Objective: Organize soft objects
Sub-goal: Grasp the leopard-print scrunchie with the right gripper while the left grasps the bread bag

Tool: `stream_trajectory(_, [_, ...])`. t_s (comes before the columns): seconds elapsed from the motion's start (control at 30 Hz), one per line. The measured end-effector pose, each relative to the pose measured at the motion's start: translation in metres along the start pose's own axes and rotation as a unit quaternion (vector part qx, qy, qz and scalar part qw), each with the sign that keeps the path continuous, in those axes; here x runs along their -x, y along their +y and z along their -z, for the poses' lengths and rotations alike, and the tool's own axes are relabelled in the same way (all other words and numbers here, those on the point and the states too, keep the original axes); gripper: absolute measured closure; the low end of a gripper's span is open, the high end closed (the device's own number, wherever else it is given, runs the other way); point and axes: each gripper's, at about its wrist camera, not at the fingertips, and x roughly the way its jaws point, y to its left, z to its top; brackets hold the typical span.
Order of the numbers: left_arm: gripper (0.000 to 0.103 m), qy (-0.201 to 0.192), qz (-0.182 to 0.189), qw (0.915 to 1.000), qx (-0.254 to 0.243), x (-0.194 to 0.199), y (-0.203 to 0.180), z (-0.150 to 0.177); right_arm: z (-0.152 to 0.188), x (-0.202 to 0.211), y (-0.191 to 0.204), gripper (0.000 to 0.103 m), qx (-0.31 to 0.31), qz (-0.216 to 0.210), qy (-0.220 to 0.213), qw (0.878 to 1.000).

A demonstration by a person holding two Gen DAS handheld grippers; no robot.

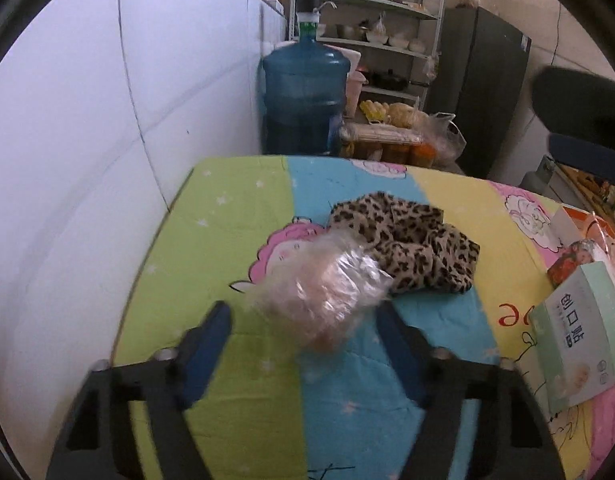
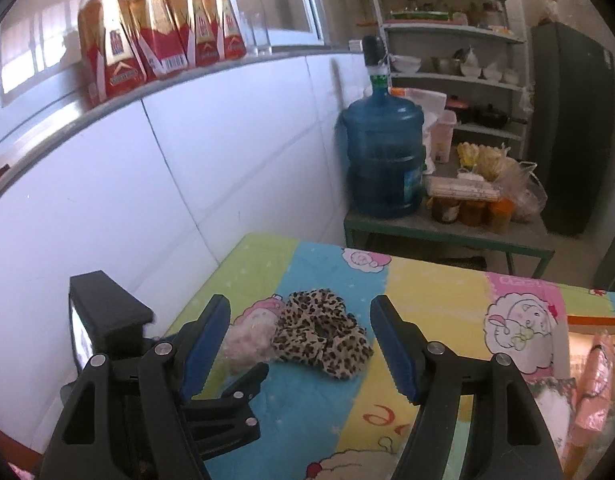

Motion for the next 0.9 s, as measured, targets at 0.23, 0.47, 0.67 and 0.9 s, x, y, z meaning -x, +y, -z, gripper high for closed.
stream_trajectory(0.23, [0.048, -0.008, 0.025, 0.9996, 0.011, 0.004, 0.006, 0.003, -0.009, -0.035, -0.009, 0.029, -0.021, 0.01, 0.052, 0.998])
stream_trajectory(0.47, [0.048, -0.045, -0.01, 0.9984, 0.033, 0.046, 0.01, 0.022, -0.009, -0.084, -0.016, 0.029, -0.043, 0.031, 0.134, 0.99])
stream_trajectory(0.67, [0.048, -0.083, -0.006, 0.9953, 0.05, 0.08, 0.018, 0.043, 0.002, -0.124, -0.011, 0.03, -0.016, 0.074, 0.201, 0.977])
stream_trajectory(0.9, [0.048, -0.093, 0.005, 0.9937, 0.062, 0.089, 0.028, 0.049, 0.016, -0.132, -0.004, 0.087, 0.015, 0.081, 0.214, 0.973])
